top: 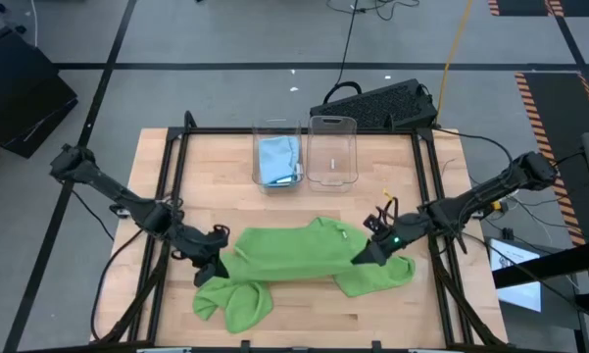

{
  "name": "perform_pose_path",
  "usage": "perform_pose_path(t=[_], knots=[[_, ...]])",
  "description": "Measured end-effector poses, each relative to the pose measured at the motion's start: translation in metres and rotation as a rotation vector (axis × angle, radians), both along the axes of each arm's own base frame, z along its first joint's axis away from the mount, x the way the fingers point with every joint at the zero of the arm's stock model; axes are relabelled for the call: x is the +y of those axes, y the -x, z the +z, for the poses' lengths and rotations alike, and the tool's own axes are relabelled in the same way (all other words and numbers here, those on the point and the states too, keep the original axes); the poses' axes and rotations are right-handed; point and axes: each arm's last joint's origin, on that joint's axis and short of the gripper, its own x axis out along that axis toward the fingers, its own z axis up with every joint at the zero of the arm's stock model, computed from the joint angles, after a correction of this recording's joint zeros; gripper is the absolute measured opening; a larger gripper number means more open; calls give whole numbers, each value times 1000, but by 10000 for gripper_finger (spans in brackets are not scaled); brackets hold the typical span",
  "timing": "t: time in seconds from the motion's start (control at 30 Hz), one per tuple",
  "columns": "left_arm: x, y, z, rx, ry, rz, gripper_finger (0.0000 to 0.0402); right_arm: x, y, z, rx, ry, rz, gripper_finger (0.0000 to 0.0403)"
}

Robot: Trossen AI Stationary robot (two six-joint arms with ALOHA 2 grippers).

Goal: Fold microfiber towels
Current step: Fold the top left green microfiber towel

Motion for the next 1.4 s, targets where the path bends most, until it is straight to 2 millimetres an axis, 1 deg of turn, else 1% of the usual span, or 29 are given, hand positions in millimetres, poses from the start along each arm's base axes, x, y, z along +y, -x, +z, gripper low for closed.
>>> perform_pose_path(t=[0.07,0.13,0.23,0.33,0.43,0.5,0.57,0.63,0.7,0.77,0.93,1.07,1.23,1.33,1.4], knots=[[-7,0,-10,15,29,-5,2,5,4,-5,32,-29,9,0],[-14,-2,-13,7,63,-8,2,9,7,-7,54,-53,17,0],[-22,-8,-9,-80,94,-5,2,13,9,-7,50,-59,37,0],[-21,-11,-6,-142,66,58,2,13,9,-8,60,-49,28,0],[-16,-7,-17,-44,-17,153,3,11,11,-12,93,-12,-20,0],[-14,-4,-22,19,-27,182,2,11,11,-13,105,-26,-20,0],[-15,-5,-19,2,12,161,2,13,10,-10,91,-66,20,0],[-17,-7,-10,-71,59,112,3,15,8,-5,40,-102,56,0],[-17,-8,0,-149,90,100,2,14,7,1,-30,-93,54,0],[-11,-7,6,-193,75,153,2,10,5,7,-102,-54,-13,0],[10,-1,27,-344,13,320,2,-10,5,19,-230,72,-206,0],[34,6,42,-461,-95,469,2,-29,8,31,-315,163,-316,0],[66,14,57,-567,-217,666,2,-53,10,44,-414,253,-476,0],[82,16,70,-671,-234,751,2,-66,10,54,-498,307,-570,0],[87,17,79,-754,-219,751,2,-71,10,61,-565,335,-611,0]])
